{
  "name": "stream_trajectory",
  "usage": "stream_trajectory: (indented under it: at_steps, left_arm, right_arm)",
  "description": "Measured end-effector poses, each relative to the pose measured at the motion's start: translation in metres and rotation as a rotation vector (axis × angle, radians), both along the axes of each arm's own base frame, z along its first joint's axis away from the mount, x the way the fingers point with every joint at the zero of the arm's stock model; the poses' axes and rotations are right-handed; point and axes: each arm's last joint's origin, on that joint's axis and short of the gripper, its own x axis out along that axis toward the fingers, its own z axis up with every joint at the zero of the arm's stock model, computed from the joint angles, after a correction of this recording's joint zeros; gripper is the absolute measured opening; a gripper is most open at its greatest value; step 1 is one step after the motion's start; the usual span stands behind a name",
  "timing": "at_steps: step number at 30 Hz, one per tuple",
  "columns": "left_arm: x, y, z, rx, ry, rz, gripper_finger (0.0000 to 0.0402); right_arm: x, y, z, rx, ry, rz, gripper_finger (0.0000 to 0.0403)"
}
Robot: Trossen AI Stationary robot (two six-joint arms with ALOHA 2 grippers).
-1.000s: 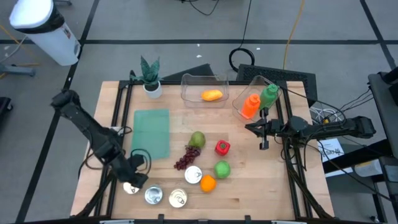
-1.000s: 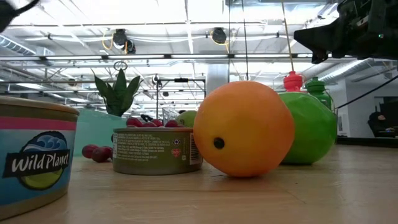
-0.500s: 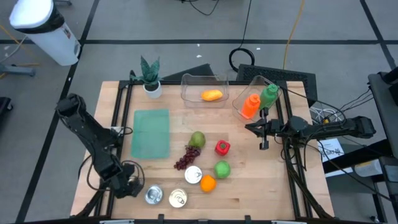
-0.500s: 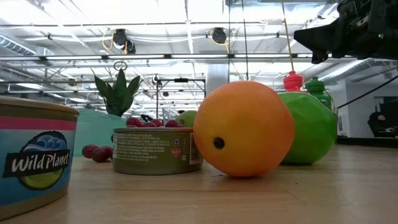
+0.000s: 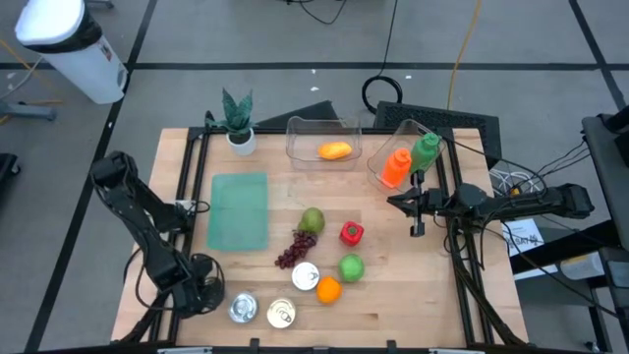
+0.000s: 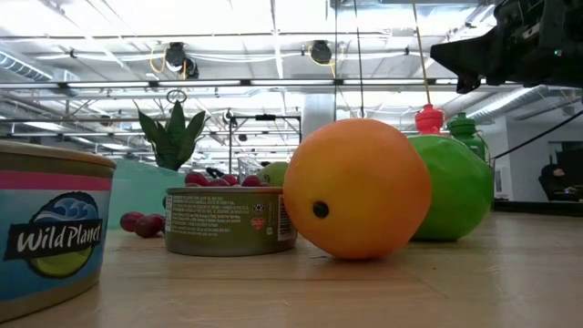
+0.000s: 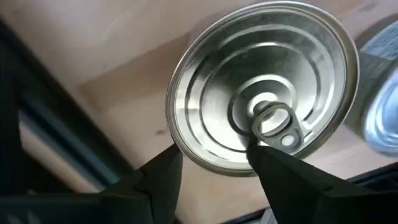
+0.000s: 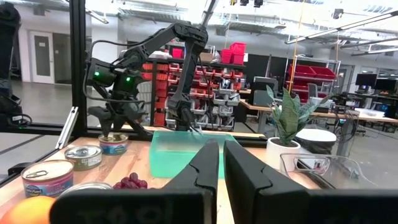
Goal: Pick & Place Food Item
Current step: Put the blue pink tuna can into the green bin
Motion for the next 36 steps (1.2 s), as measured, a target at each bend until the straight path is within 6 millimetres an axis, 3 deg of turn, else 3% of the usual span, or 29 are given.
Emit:
stream_trajectory:
  at_steps: [11,19,28,36]
  left_arm:
    - [0.014,0.008,-0.004,0.265,-0.374,-0.043,0.0211]
    - [0.024,0.018,-0.004,0.350,-0.447,0.040,0.0239]
    - [0.025,0.024,-0.025,0.268,-0.474,0.069,0.0302]
    - [0.022,0.029,-0.037,0.261,-0.487,0.065,0.0292]
  right_arm:
    - [0.000,0.000,0.000,0.000,0.002,0.000,0.0013]
    - [0.000,0.000,0.000,0.000,0.001,0.000,0.0013]
    - [0.000,0.000,0.000,0.000,0.002,0.000,0.0014]
    - [0.000,0.000,0.000,0.000,0.002,0.000,0.0013]
